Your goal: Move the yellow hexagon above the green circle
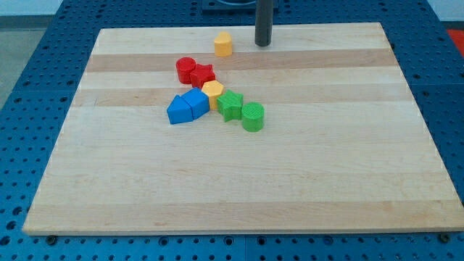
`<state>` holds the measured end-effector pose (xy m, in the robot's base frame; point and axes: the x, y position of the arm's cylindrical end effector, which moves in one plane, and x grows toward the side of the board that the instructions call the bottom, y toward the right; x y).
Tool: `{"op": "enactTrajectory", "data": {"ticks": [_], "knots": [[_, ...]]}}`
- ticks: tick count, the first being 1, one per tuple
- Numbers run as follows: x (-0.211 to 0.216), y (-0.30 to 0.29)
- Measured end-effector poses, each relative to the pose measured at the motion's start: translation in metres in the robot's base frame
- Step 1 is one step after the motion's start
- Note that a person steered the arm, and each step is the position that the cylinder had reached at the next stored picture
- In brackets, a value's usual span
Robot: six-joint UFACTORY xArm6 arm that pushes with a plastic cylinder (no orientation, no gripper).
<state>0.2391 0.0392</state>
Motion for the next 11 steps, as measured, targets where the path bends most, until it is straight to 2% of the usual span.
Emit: {"op": "enactTrajectory", "data": {"ticks": [2,3,4,6,7,8,9,10,11], "knots": [[0.08,-0.03],[0.121,-0.005],[0.153,-0.006],[0.162,-0.087],[0.19,-0.113],[0.195,-0.149],[0.166,-0.165],[0.148,-0.155],[0.154,-0.089]]}}
